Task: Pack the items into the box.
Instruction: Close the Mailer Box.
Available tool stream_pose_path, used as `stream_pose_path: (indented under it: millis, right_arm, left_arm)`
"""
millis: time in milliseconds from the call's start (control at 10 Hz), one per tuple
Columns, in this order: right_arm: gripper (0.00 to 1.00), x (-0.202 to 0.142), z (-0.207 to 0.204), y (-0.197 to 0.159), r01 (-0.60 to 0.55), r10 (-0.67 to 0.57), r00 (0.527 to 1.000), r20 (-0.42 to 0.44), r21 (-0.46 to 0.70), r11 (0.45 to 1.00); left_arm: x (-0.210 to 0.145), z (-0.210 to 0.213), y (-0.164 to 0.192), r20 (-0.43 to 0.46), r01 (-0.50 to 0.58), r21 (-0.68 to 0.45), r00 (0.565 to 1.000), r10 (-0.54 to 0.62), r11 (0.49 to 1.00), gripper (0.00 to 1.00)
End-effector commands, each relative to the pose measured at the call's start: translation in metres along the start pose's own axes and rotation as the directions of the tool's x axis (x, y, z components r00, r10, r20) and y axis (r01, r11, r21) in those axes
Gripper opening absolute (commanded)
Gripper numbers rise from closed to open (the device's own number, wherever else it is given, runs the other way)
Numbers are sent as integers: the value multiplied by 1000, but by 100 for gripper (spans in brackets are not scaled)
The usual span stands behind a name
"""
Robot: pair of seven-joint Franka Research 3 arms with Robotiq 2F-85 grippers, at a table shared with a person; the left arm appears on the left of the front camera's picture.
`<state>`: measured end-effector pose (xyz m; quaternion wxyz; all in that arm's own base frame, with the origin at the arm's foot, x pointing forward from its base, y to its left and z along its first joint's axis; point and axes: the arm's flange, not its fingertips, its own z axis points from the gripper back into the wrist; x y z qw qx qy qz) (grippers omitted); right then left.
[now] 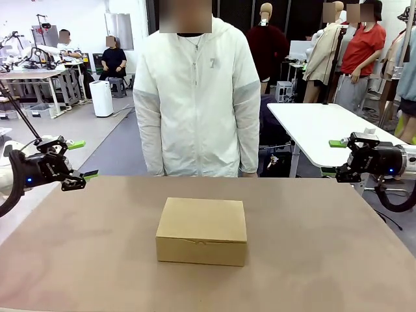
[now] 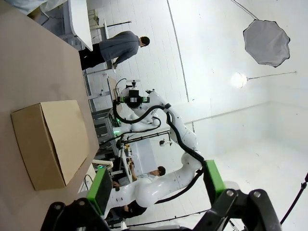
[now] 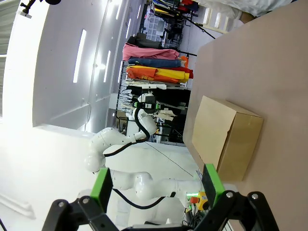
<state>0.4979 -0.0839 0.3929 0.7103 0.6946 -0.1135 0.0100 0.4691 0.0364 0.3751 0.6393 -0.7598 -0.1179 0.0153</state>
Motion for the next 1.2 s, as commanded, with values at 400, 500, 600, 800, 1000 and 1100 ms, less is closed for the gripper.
stream_pose_path:
  millis: [400,500,600,800,1000,1100]
  right_arm:
    - [100,-1,-1,5,-6,6,1000,-1,2,1000]
    - [100,-1,-1,5,-6,6,1000,-1,2,1000]
    - [100,-1,-1,5,-6,6,1000,-1,2,1000]
    - [100,-1,-1,5,-6,6,1000,-1,2,1000]
    - [100,-1,-1,5,-6,6,1000,-1,2,1000]
    - [100,-1,-1,5,-6,6,1000,-1,2,1000]
  left_arm:
    - [1,0,-2,4,10,-17,1000,-10,1000,100]
    - [1,0,-2,4,10,-17,1000,-10,1000,100]
    - [1,0,-2,4,10,-17,1000,-10,1000,100]
    - [1,0,-2,4,10,-17,1000,-10,1000,100]
    - [1,0,-2,4,10,-17,1000,-10,1000,100]
    - [1,0,-2,4,10,-17,1000,-10,1000,100]
